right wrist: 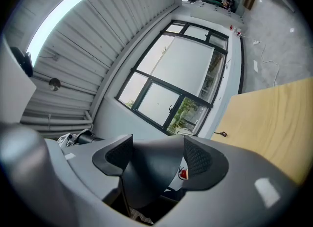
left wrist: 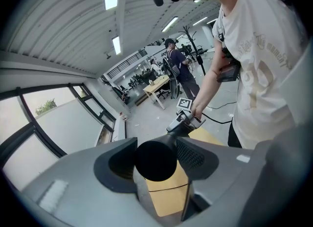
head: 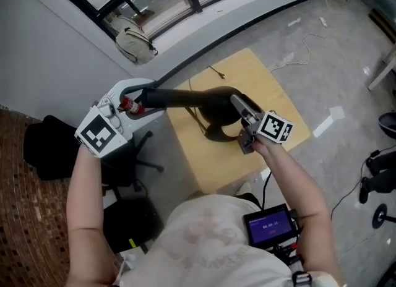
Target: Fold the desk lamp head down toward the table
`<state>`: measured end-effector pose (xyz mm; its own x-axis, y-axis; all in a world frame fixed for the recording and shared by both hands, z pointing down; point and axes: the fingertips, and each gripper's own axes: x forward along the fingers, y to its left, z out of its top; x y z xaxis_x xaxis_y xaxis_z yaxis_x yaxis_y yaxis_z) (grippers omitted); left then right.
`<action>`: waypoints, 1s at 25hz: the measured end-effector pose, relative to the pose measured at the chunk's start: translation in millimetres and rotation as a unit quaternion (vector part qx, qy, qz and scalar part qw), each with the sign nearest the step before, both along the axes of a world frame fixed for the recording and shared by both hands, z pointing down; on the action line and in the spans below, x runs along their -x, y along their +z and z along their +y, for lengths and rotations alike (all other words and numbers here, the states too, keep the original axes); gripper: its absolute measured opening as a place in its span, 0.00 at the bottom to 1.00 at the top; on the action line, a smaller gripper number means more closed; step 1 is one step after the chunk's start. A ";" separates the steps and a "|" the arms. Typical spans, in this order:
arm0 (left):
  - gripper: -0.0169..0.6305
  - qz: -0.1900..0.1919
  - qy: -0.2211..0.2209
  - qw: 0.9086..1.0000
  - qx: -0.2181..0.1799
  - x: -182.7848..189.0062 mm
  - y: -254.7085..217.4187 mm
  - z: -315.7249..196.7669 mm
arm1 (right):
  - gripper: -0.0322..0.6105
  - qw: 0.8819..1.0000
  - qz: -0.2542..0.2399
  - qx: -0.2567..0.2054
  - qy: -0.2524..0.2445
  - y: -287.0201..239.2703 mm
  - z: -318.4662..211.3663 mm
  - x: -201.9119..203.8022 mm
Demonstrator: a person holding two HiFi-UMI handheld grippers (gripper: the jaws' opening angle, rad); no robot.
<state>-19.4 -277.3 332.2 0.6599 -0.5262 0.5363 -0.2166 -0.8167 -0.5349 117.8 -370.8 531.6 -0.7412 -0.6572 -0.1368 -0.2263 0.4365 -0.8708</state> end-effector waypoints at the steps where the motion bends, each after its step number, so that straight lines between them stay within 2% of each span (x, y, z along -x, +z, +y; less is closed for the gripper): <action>1: 0.41 -0.002 -0.002 1.000 0.002 0.7 -0.1 -0.2 | 0.57 1.000 -0.004 0.002 -0.002 1.5 0.4 2.5; 6: 0.42 -0.016 -0.017 1.000 0.009 1.8 0.2 -1.9 | 0.57 1.000 -0.015 0.007 0.004 6.3 1.0 5.0; 10: 0.43 -0.023 -0.019 1.000 -0.008 2.8 3.4 -5.4 | 0.58 1.000 -0.009 -0.007 -0.001 6.6 0.3 2.3; 14: 0.45 0.053 -0.075 0.996 0.016 4.3 -2.7 -6.8 | 0.58 0.996 0.065 -0.065 0.000 7.1 -10.4 0.6; 17: 0.45 0.085 -0.105 0.991 0.003 17.9 -14.7 -7.2 | 0.60 0.989 0.109 -0.095 -0.001 -7.1 -13.9 -1.9; 19: 0.46 0.126 -0.121 0.985 -0.005 23.0 -19.5 -5.8 | 0.59 0.986 0.130 -0.101 0.006 -9.4 -10.5 -13.2; 23: 0.46 0.199 -0.168 0.965 -0.015 40.8 -25.7 -6.9 | 0.49 0.980 0.160 -0.114 0.035 -11.9 -12.0 -36.0; 25: 0.45 0.219 -0.182 0.958 -0.020 46.7 -23.6 -4.7 | 0.40 0.976 0.174 -0.123 0.051 -16.4 -11.2 -46.6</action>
